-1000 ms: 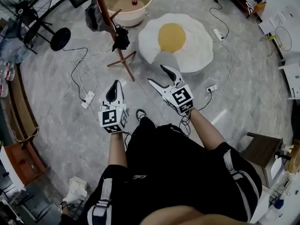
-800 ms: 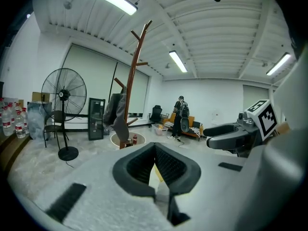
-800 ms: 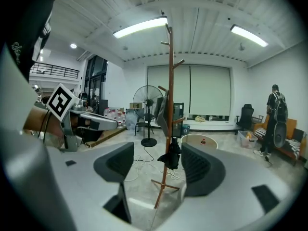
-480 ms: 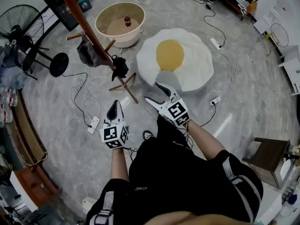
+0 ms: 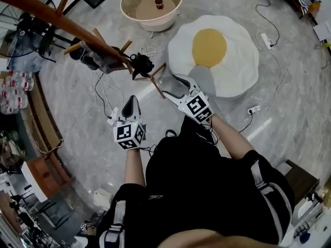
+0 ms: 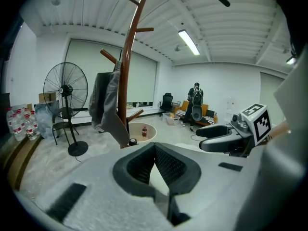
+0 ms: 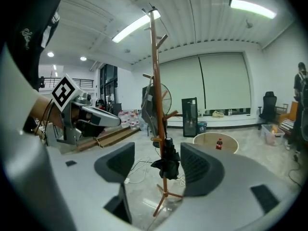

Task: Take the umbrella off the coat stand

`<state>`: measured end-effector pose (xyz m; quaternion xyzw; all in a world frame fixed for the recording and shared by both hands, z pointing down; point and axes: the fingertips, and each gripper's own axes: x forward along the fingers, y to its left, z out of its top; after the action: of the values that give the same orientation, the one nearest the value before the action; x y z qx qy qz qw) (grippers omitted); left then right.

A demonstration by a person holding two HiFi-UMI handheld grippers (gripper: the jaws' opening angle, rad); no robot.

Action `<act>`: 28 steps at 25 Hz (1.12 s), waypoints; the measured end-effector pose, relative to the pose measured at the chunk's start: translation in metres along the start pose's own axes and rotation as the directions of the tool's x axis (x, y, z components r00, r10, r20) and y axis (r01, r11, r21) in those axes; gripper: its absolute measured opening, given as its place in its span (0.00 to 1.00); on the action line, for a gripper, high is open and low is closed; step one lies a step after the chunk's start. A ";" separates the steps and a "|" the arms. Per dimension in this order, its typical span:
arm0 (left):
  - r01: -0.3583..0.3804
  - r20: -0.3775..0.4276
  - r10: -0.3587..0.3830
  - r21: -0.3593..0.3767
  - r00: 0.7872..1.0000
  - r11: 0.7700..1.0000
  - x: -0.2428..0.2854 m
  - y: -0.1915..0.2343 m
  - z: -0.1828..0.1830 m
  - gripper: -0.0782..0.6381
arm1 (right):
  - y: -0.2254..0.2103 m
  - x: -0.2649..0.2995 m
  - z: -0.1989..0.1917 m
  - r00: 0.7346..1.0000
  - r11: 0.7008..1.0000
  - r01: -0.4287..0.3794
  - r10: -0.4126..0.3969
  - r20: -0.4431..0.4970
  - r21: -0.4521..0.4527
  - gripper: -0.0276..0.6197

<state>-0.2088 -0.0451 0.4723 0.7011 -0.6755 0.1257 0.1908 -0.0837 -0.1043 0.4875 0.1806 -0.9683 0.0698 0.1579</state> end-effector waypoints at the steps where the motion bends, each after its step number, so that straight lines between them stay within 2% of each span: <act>1: -0.014 -0.013 0.014 -0.001 1.000 1.000 0.007 -0.001 -0.001 0.11 | -0.009 0.005 -0.003 1.000 1.000 -0.017 0.017 0.000 0.008 0.51; 5: -0.083 -0.069 0.082 -0.019 0.994 0.996 0.027 -0.006 -0.021 0.11 | -0.034 0.019 -0.024 0.996 0.996 -0.085 0.085 -0.012 0.007 0.51; 10: -0.155 -0.134 0.145 -0.066 0.980 0.986 0.055 -0.009 -0.061 0.11 | -0.063 0.040 -0.070 0.988 0.989 -0.145 0.143 -0.050 -0.033 0.51; 15: -0.180 -0.170 0.170 -0.044 0.971 0.983 0.075 0.007 -0.091 0.11 | -0.071 0.082 -0.098 0.981 0.979 -0.189 0.185 -0.061 -0.077 0.51; 21: -0.243 -0.192 0.222 -0.095 0.956 0.965 0.111 0.038 -0.145 0.11 | -0.073 0.138 -0.151 0.969 0.963 -0.239 0.228 -0.096 -0.126 0.51; 24: -0.258 -0.204 0.239 -0.075 0.950 0.963 0.125 0.053 -0.160 0.11 | -0.069 0.158 -0.162 0.962 0.956 -0.267 0.256 -0.095 -0.121 0.52; 28: -0.270 -0.231 0.262 -0.004 0.937 0.963 0.144 0.072 -0.180 0.11 | -0.069 0.193 -0.171 0.954 0.944 -0.296 0.285 -0.094 -0.147 0.52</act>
<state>-0.2576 -0.0972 0.7027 0.5809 -0.7396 0.2179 0.2608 -0.1806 -0.1983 0.7170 0.0200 -0.9805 0.0209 0.1943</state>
